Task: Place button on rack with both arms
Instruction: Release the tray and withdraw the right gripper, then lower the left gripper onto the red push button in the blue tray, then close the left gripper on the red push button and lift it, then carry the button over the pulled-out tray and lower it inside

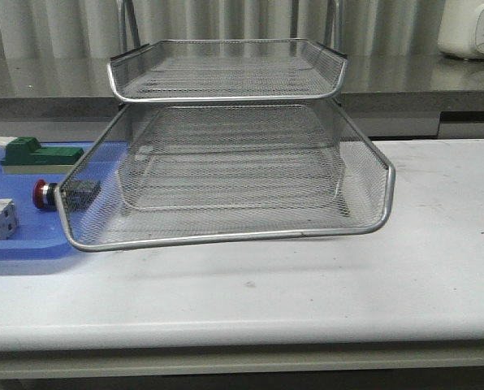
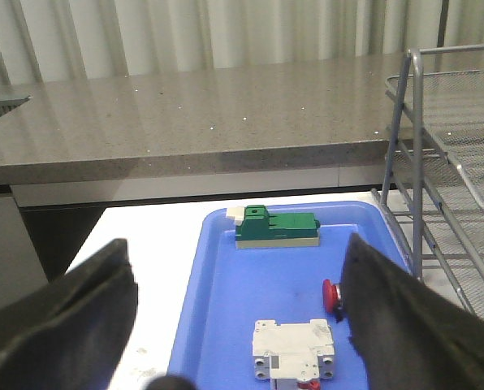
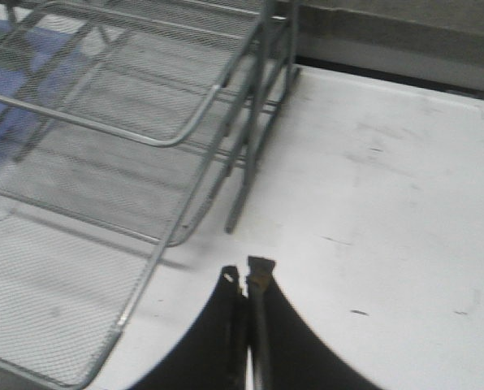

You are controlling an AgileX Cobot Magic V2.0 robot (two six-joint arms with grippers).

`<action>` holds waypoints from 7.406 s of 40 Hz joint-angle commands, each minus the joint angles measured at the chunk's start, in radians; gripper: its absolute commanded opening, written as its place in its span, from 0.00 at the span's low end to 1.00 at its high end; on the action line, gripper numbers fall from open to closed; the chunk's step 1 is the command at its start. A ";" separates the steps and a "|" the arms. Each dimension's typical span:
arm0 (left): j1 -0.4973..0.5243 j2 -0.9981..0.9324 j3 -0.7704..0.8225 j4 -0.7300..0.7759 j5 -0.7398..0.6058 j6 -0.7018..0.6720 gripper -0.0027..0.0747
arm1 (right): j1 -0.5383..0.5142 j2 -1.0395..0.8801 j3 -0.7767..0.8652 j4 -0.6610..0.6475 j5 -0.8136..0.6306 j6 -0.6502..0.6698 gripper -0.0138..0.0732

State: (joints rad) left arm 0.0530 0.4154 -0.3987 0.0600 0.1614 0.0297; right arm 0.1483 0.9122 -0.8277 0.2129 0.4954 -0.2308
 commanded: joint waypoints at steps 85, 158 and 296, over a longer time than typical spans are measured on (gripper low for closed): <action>-0.064 1.025 -0.852 -0.226 0.544 0.624 0.78 | -0.002 -0.664 0.431 -0.103 -0.221 0.116 0.09; -0.125 1.887 -1.629 -0.302 0.994 0.813 0.77 | -0.002 -0.664 0.431 -0.103 -0.221 0.116 0.09; -0.666 1.538 -1.358 -0.258 0.892 0.566 0.36 | -0.002 -0.664 0.431 -0.103 -0.221 0.116 0.09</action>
State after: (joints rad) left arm -0.6065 2.0078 -1.7334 -0.1933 1.0810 0.6056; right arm 0.1483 0.2391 -0.3704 0.1059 0.3596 -0.1137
